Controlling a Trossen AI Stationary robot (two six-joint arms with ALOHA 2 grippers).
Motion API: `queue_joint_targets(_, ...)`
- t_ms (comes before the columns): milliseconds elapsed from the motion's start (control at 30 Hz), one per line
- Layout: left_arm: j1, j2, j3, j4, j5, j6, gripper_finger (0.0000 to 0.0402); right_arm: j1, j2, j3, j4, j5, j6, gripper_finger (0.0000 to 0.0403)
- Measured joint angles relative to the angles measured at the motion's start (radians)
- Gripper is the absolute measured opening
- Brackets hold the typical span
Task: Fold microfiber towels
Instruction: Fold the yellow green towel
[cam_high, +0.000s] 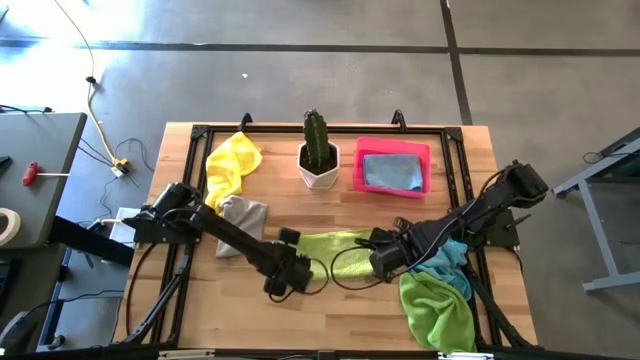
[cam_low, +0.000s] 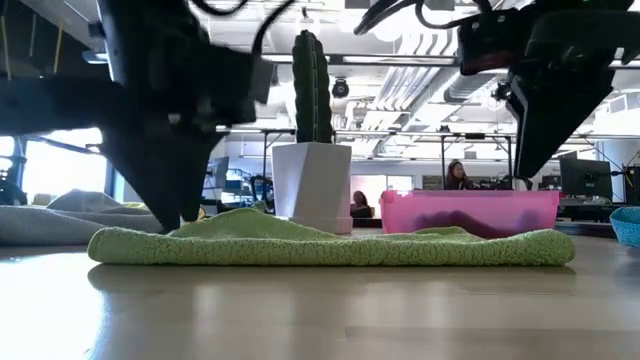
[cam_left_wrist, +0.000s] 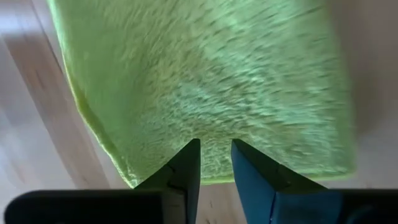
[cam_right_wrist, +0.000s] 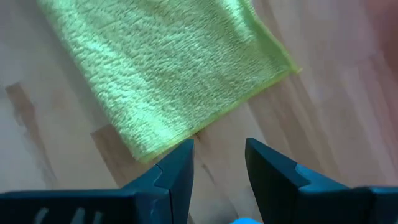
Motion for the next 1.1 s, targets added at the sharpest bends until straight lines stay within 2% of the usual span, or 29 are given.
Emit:
queue_joint_targets(233,0.029,-0.008,-0.088,0.068,0.144,-0.115,0.0066,0.007,0.0,0.0,0.002,0.051,0.033,0.0138)
queue_joint_targets(400,0.014,-0.009,-0.111,0.101,0.144,-0.206,0.006,0.007,0.0,-0.001,0.018,0.113,0.065,0.0138)
queue_joint_targets(467,0.0,-0.009,-0.111,0.132,0.14,-0.219,0.0059,0.007,0.0,-0.025,0.077,0.12,0.081,0.0138)
queue_joint_targets(667,-0.031,-0.005,-0.111,0.165,0.131,-0.224,0.0059,0.006,0.001,-0.168,0.338,0.063,0.156,0.0138)
queue_joint_targets(767,-0.037,-0.005,-0.112,0.188,0.136,-0.23,0.006,-0.003,0.001,-0.212,0.395,0.042,0.209,0.0138)
queue_joint_targets(867,-0.038,-0.005,-0.112,0.203,0.142,-0.25,0.006,-0.038,0.0,-0.278,0.446,-0.044,0.281,0.0138)
queue_joint_targets(1000,-0.041,-0.004,-0.113,0.23,0.133,-0.25,0.006,-0.075,-0.003,-0.341,0.565,-0.099,0.291,0.0138)
queue_joint_targets(1100,-0.041,-0.004,-0.114,0.233,0.119,-0.25,0.006,-0.095,-0.004,-0.346,0.58,-0.125,0.267,0.0145)
